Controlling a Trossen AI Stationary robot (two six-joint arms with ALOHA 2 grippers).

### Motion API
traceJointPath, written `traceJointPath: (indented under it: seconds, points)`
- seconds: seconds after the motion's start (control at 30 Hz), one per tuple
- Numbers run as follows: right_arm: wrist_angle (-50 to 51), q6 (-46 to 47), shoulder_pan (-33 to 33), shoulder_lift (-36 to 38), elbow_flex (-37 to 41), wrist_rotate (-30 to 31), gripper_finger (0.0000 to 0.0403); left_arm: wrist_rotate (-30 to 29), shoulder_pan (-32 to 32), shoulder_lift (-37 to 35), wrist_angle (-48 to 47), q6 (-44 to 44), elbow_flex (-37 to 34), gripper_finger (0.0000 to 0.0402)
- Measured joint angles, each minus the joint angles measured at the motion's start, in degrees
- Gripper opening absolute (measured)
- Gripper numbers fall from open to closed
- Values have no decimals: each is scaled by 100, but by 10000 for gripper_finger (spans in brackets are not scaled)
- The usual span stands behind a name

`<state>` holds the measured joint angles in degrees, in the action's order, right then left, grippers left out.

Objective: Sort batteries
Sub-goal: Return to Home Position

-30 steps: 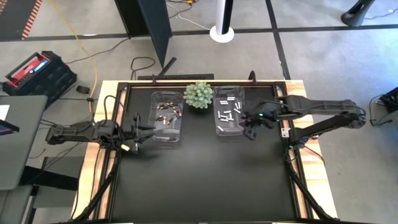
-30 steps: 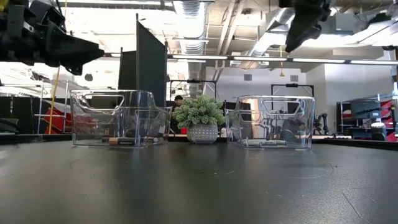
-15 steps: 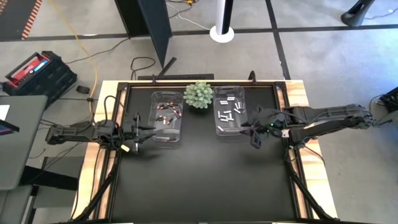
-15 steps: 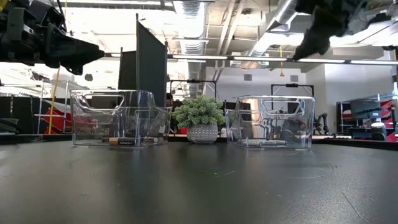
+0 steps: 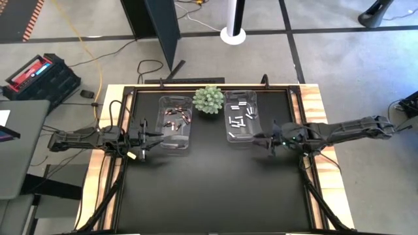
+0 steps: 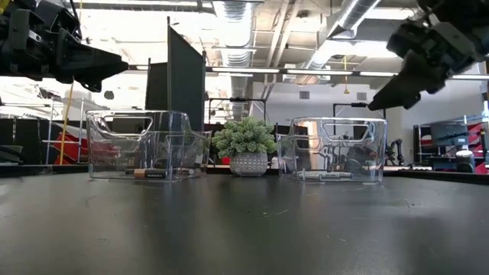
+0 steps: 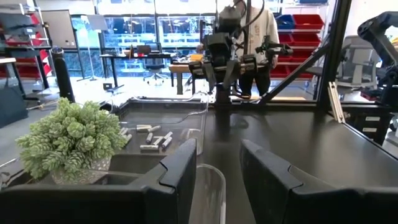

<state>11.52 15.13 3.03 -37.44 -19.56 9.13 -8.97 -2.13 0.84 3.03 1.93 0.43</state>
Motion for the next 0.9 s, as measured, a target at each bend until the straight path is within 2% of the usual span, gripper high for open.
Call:
traceJointPath:
  seconds: [0.17, 0.57, 0.7, 0.8, 0.9]
  points:
    - [-760, 181, 184, 734, 754, -11, 168, 0, 0, 2, 0, 0, 0, 118]
    - [-904, 278, 644, 2725, 1594, -9, 168, 0, 0, 1, 0, 0, 0, 118]
    - [-1451, 51, 640, 3418, 1907, -113, 168, -2, 0, 0, 0, 0, 0, 118]
    - [-1430, -321, 608, 3743, 1909, -163, 168, -2, 2, 2, 0, 0, -2, 118]
    - [-1393, -378, 525, 3720, 1909, -226, 168, -2, 2, 2, -1, 0, -2, 118]
